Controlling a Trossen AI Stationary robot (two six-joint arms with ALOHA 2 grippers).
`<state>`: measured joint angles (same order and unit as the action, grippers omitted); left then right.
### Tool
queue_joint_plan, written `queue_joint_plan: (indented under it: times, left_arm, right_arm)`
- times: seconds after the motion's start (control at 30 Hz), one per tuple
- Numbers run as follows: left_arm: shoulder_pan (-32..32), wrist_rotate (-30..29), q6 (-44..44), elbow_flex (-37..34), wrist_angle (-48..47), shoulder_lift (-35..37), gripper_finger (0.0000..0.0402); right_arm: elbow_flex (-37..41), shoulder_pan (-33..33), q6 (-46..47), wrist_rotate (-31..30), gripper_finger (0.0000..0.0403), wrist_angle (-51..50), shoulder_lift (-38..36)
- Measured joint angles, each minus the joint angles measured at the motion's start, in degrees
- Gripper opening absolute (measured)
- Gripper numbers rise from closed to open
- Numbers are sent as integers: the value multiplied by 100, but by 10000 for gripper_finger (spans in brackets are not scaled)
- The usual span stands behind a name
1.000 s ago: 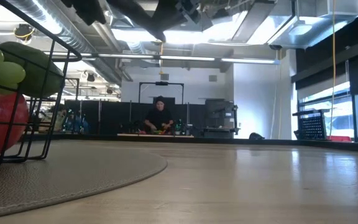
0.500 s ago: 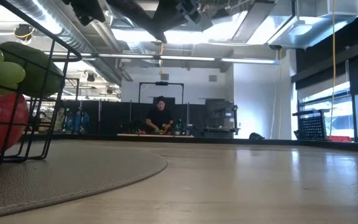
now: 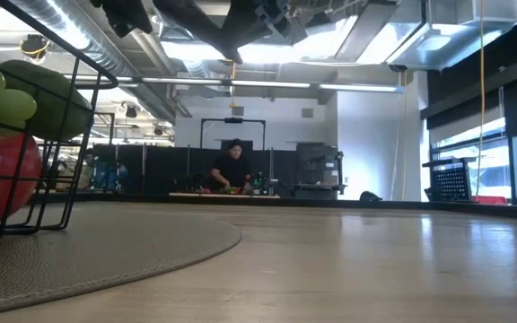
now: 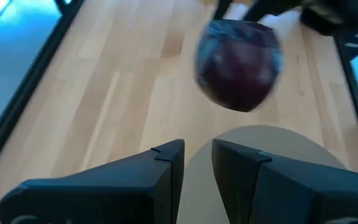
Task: Build produce basket
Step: Put the purple eggplant into the wire basket
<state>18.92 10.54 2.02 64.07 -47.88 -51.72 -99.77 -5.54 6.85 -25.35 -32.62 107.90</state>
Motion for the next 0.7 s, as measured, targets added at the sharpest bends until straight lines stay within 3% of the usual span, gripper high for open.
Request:
queue_joint_plan:
  times: [0.3, 0.53, 0.7]
  left_arm:
    - [7, -84, 7, 0, -224, 400, 71]
    - [2, 662, -42, 0, -291, 1028, 71]
    - [2, 835, -287, 0, -255, 1381, 71]
  right_arm:
    - [0, 0, 190, 1166, 31, 687, 9]
    - [-4, -63, 41, 839, 31, 602, 156]
    - [-4, -74, 175, 807, 31, 667, 181]
